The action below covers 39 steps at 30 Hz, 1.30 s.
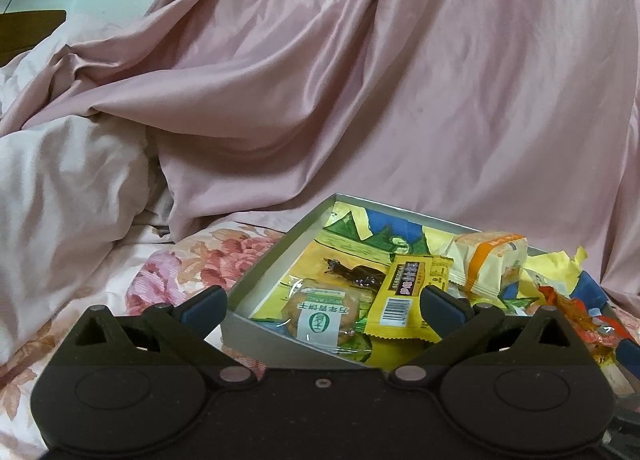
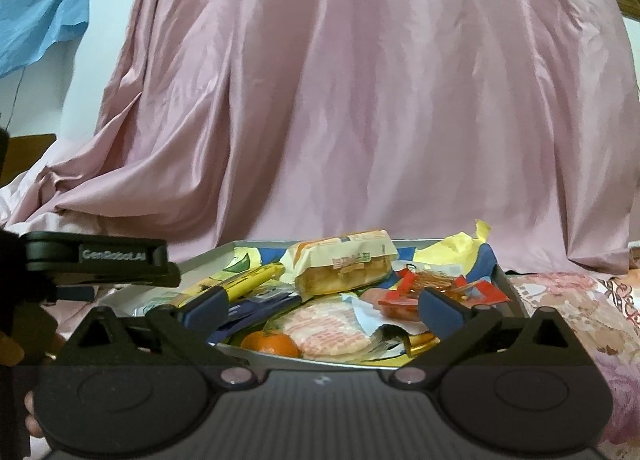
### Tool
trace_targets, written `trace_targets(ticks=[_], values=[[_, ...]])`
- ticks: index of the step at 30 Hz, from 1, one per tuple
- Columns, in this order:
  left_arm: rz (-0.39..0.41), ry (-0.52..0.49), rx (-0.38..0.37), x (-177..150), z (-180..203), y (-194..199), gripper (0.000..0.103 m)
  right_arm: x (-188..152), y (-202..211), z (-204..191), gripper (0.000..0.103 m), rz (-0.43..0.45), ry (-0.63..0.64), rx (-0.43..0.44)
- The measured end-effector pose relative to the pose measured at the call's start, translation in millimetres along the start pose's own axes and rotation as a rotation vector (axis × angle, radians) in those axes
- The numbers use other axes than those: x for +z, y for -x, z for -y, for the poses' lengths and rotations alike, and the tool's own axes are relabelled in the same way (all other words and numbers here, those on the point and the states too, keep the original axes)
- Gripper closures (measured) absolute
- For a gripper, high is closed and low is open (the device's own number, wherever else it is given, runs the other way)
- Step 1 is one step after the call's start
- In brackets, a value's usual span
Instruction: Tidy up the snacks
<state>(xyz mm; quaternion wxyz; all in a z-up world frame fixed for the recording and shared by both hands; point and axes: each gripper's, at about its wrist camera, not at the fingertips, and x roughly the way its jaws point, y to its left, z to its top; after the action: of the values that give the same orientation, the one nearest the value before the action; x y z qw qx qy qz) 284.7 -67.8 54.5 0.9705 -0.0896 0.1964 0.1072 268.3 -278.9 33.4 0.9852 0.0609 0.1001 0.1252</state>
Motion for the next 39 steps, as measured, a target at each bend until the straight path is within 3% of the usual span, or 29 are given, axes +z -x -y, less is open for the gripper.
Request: trace_targets(ticks=[14,29,39], values=[[0.011,-0.012,0.014,0.7,-8.4,20.7,0.001,2.5,10.4,5.0,0.0,0.02,-0.034,-0.029],[0.028,-0.026,0.0,-8.4,-16.0,66.2,0.001,7.9,46.3,18.9,0.0,0.045,-0.099,-0.092],[0.024,-0.027,-0.014,-22.0,-21.6,98.2,0.001,8.9,73.2,11.3,0.0,0.053,-0.078,-0.095]])
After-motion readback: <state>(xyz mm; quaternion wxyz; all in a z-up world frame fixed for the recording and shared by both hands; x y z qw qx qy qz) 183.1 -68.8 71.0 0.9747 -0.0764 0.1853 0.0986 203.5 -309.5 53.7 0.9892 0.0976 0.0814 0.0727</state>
